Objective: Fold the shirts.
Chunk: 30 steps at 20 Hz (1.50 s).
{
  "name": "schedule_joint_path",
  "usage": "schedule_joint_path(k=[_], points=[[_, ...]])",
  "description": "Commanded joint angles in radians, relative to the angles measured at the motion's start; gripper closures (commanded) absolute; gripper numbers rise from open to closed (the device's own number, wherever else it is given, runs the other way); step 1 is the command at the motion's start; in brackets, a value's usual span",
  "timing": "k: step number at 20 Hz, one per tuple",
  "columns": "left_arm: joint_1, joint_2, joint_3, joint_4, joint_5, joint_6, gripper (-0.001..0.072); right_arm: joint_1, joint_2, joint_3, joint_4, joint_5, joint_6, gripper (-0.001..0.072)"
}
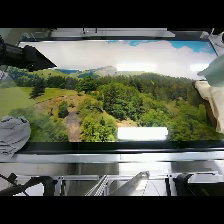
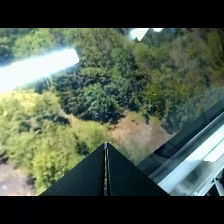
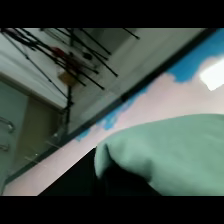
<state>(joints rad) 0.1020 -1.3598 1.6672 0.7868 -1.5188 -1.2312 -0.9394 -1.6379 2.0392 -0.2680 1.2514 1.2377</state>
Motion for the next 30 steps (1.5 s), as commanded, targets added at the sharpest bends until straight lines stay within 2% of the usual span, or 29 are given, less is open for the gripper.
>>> schedule_joint_path(k=[1, 3, 5, 6, 9, 11, 13, 15, 17, 18, 21, 23, 30], points=[[-0.043, 0.000, 0.000, -0.001, 0.010, -0.027, 0.0692, 0.042, -0.002, 0.000, 0.162, -0.165, -0.204, 0.0698], [-0.077, 0.000, 0.000, -0.001, 0.026, -0.026, 0.0692, 0.092, -0.019, 0.000, 0.026, -0.329, -0.206, 0.0698], [-0.104, 0.000, 0.000, 0.004, 0.061, -0.026, 0.0692, 0.143, -0.062, 0.000, -0.074, -0.399, -0.206, 0.0698], [-0.113, 0.000, 0.000, 0.008, 0.084, -0.022, 0.0692, 0.165, -0.088, 0.000, -0.066, -0.414, -0.222, 0.0698], [-0.114, 0.000, 0.000, 0.007, 0.139, 0.011, 0.0692, 0.226, -0.134, 0.023, -0.042, -0.523, -0.394, 0.0698], [-0.100, 0.000, 0.000, 0.007, 0.123, 0.012, 0.0692, 0.230, -0.132, 0.041, -0.042, -0.531, -0.418, 0.0698], [-0.085, 0.000, 0.000, 0.007, 0.119, 0.012, 0.0692, 0.217, -0.129, 0.044, -0.080, -0.457, -0.433, 0.0698], [-0.078, 0.000, 0.000, 0.006, 0.098, 0.011, 0.0692, 0.187, -0.129, 0.044, -0.263, -0.290, -0.295, 0.0698], [-0.079, 0.000, 0.000, 0.006, 0.058, 0.011, 0.0692, 0.151, -0.126, 0.043, -0.533, -0.128, -0.034, 0.0699], [-0.082, 0.000, 0.000, 0.005, 0.040, 0.010, 0.0692, 0.134, -0.121, 0.043, -0.653, -0.058, 0.060, 0.0699], [-0.096, 0.000, 0.000, 0.005, -0.027, 0.007, 0.0692, 0.104, -0.077, 0.043, -0.972, 0.059, 0.238, 0.0700], [-0.111, 0.000, 0.000, 0.006, -0.038, 0.008, 0.0692, 0.101, -0.043, 0.043, -1.055, 0.098, 0.243, 0.0700], [-0.149, 0.000, 0.000, 0.005, -0.045, 0.008, 0.0692, 0.105, 0.007, 0.043, -1.072, 0.248, 0.230, 0.0699]])
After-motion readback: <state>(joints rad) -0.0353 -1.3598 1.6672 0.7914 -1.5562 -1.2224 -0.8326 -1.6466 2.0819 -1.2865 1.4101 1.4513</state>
